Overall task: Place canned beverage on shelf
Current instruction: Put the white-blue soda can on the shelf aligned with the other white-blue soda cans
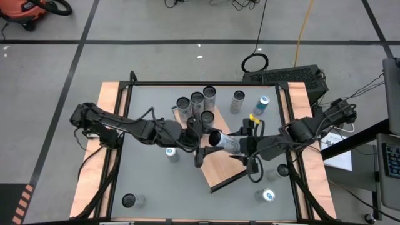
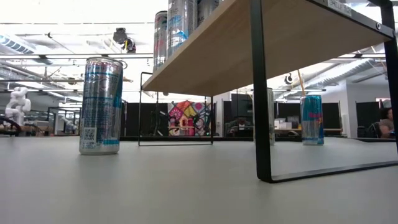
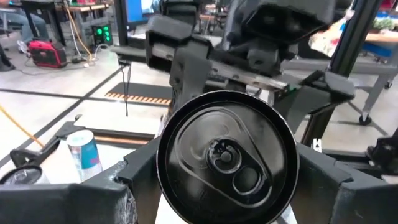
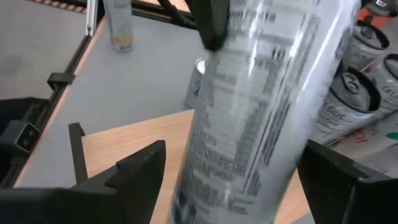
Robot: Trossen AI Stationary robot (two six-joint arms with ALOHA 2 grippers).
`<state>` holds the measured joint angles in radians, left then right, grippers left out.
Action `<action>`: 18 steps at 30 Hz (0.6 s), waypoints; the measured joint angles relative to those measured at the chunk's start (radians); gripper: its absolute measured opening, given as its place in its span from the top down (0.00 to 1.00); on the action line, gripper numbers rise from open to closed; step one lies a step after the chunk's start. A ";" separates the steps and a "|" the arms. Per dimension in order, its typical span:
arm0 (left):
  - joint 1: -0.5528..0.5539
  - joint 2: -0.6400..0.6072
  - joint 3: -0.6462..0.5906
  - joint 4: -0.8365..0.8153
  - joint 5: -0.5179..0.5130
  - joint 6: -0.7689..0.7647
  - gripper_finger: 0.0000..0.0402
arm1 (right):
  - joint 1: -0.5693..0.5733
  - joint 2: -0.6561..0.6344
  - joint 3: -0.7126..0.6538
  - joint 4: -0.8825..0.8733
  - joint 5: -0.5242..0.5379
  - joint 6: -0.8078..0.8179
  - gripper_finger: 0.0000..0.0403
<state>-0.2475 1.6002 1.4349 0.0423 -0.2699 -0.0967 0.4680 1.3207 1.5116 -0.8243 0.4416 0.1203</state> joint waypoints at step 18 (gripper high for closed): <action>-0.048 0.055 0.000 0.024 0.003 0.002 0.35 | -0.030 0.043 0.000 0.054 -0.111 0.023 0.37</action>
<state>-0.2958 1.6551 1.4349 0.0665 -0.2672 -0.0952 0.4383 1.3638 1.5116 -0.7702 0.3307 0.1432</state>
